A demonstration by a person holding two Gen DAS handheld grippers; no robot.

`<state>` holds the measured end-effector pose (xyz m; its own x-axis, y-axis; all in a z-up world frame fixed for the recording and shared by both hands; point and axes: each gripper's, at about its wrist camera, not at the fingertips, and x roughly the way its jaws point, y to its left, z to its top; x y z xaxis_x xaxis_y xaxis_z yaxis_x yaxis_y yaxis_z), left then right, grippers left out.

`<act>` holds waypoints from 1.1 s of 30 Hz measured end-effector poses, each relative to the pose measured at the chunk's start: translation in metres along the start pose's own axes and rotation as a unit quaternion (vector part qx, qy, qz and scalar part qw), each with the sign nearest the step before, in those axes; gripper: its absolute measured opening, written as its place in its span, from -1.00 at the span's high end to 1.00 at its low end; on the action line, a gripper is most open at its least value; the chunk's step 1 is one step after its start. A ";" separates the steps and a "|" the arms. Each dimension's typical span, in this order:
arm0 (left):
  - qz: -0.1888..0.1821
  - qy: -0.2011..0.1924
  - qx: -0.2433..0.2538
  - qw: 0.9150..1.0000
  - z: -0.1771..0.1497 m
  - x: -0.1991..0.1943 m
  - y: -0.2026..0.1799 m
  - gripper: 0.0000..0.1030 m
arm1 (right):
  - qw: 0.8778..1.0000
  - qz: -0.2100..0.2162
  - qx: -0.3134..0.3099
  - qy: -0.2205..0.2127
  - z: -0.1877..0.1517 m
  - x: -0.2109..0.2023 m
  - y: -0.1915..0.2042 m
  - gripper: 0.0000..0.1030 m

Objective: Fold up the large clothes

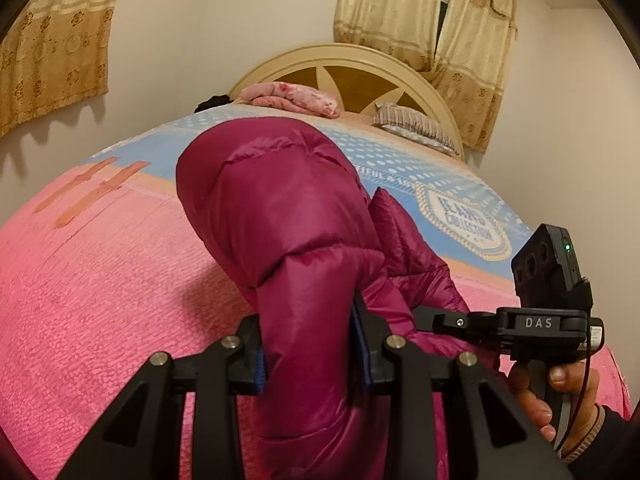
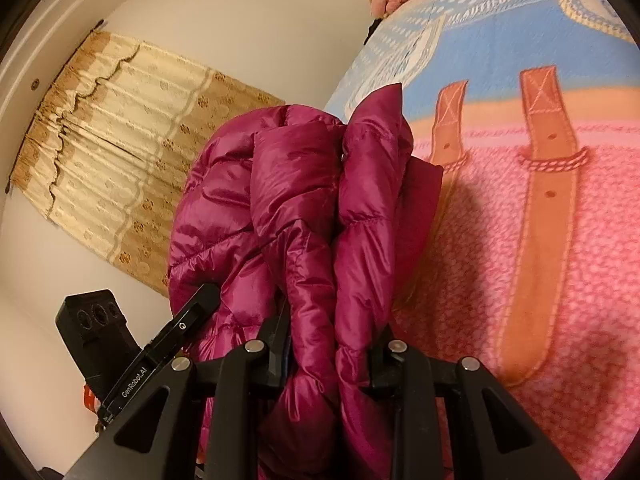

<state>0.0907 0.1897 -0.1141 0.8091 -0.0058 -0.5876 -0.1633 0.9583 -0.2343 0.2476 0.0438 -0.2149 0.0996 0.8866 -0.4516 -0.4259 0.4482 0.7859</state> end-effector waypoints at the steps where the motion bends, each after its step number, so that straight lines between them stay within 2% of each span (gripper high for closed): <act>1: 0.002 0.002 -0.003 1.000 -0.002 0.001 0.003 0.33 | 1.000 -0.001 0.000 0.004 0.000 0.005 0.000 0.50; 7: 0.021 0.011 -0.009 1.000 -0.010 0.011 0.015 0.32 | 1.000 -0.007 0.000 0.014 0.002 0.025 0.003 0.50; 10: 0.034 0.017 -0.009 0.999 -0.013 0.015 0.018 0.22 | 1.000 -0.012 0.003 0.013 0.003 0.028 0.000 0.50; 15: 0.056 0.028 -0.020 0.998 -0.021 0.024 0.026 -0.07 | 1.000 -0.020 0.013 0.012 0.002 0.029 -0.008 0.50; 23: 0.080 0.045 -0.028 0.995 -0.033 0.034 0.035 -0.52 | 0.998 -0.062 0.009 0.017 0.002 0.032 -0.007 0.44; 28: 0.086 0.048 -0.024 0.995 -0.037 0.028 0.033 -0.53 | 0.996 -0.083 0.006 0.019 0.003 0.038 0.000 0.38; 33: 0.093 0.039 -0.009 0.995 -0.029 0.006 0.022 -0.53 | 0.993 -0.115 -0.004 -0.001 0.003 0.027 0.013 0.08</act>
<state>0.0756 0.2023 -0.1452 0.7186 0.1481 -0.6795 -0.3158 0.9400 -0.1291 0.2473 0.0732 -0.2159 0.1964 0.7612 -0.6181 -0.3987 0.6379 0.6589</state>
